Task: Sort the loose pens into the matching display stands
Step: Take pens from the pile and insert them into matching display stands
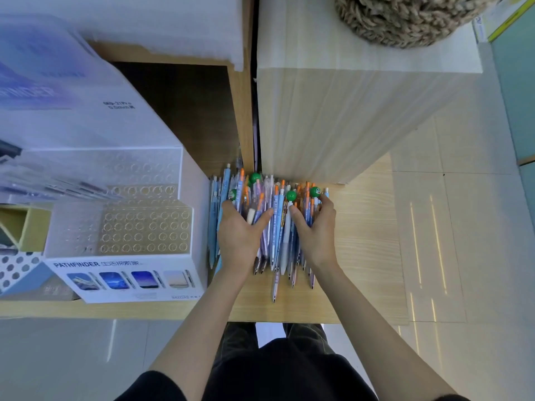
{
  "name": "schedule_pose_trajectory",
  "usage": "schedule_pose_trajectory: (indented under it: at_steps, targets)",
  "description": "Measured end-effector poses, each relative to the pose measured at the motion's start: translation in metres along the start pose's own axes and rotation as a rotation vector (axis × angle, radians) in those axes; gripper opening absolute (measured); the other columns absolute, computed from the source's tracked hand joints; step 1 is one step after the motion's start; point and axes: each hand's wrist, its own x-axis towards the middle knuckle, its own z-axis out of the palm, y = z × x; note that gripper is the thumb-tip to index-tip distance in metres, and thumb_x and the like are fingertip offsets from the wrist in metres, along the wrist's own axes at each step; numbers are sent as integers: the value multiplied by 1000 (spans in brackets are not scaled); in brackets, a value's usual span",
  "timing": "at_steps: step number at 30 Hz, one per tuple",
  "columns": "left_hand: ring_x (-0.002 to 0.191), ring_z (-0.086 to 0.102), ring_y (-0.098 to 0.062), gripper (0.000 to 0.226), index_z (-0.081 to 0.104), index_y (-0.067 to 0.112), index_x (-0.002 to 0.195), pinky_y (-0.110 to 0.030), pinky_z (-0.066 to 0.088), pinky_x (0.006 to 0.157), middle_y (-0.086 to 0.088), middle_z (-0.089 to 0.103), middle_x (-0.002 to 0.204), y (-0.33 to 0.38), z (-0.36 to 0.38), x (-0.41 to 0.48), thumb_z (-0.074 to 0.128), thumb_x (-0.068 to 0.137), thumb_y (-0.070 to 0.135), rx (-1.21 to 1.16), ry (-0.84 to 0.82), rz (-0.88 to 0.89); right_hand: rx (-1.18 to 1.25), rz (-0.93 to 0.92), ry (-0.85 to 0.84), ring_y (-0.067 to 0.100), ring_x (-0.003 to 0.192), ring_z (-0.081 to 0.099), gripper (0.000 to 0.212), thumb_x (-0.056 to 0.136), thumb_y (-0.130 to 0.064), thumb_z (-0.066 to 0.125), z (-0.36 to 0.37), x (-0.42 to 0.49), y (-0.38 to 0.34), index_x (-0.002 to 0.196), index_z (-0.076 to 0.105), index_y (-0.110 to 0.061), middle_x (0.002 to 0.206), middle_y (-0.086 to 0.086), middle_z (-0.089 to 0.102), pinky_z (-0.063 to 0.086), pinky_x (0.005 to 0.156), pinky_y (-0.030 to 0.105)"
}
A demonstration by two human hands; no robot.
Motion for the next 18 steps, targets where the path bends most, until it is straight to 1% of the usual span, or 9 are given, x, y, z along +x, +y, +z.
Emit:
schedule_pose_trajectory:
  at_steps: [2, 4, 6, 7, 8, 10, 12, 15, 18]
  targets:
    - [80, 61, -27, 61, 45, 0, 118, -29, 41, 61, 0, 54, 79, 4, -2, 2, 72, 81, 39, 6, 5, 19, -59, -33, 22, 21, 123, 39, 70, 88, -42, 62, 5, 0, -3, 140, 32, -6, 128, 6, 43, 35, 105, 34]
    - [69, 58, -20, 47, 51, -1, 108, -25, 42, 58, -1, 56, 76, 4, -5, 7, 72, 82, 33, -21, -10, 31, -71, -42, 25, 22, 125, 38, 73, 88, -42, 61, 8, -1, -3, 142, 29, -4, 132, 10, 42, 33, 103, 28]
    - [62, 53, -7, 32, 56, 1, 99, -10, 38, 51, 3, 57, 75, 3, -11, 11, 71, 83, 24, -50, -37, 35, -63, -37, 24, 20, 125, 41, 73, 88, -43, 61, 7, 1, -2, 142, 29, -5, 133, 9, 43, 34, 102, 27]
    - [61, 51, -5, 28, 58, 1, 97, -9, 37, 48, 4, 57, 75, 3, -13, 12, 71, 83, 21, -59, -48, 35, -55, -35, 34, 19, 121, 45, 68, 88, -45, 61, 6, 2, -1, 138, 34, -9, 131, 7, 47, 38, 101, 30]
    - [60, 51, -8, 27, 58, 0, 97, -10, 36, 46, 1, 59, 77, 3, -15, 13, 70, 83, 20, -70, -58, 34, -42, -39, 55, 18, 114, 50, 58, 88, -45, 61, 5, 4, 0, 131, 40, -13, 124, 5, 51, 43, 98, 35]
    - [65, 53, -17, 28, 60, -3, 98, -20, 37, 49, -10, 63, 84, 4, -17, 14, 70, 82, 18, -108, -71, 29, -26, -62, 109, 16, 97, 56, 35, 90, -42, 60, 2, 7, 1, 112, 47, -20, 105, 1, 57, 49, 87, 42]
    - [67, 53, -19, 22, 60, -2, 95, -20, 39, 51, -11, 63, 84, 6, -19, 14, 68, 81, 13, -140, -86, 18, -35, -83, 128, 16, 88, 57, 21, 92, -36, 60, 0, 9, 1, 101, 48, -23, 94, -1, 57, 50, 80, 42]
    - [65, 53, -17, 11, 60, 4, 88, -22, 41, 54, -4, 60, 75, 6, -23, 15, 67, 79, 7, -178, -124, -8, -18, -102, 113, 13, 86, 58, 14, 93, -31, 59, -4, 9, -3, 100, 49, -24, 91, -4, 61, 49, 77, 34]
    - [61, 52, -14, 6, 61, 6, 84, -24, 41, 55, -2, 58, 69, 3, -27, 15, 65, 79, 6, -214, -140, -28, 9, -66, 111, 9, 63, 49, 20, 93, -35, 58, -10, 8, -5, 93, 50, -16, 74, -1, 56, 43, 60, 31]
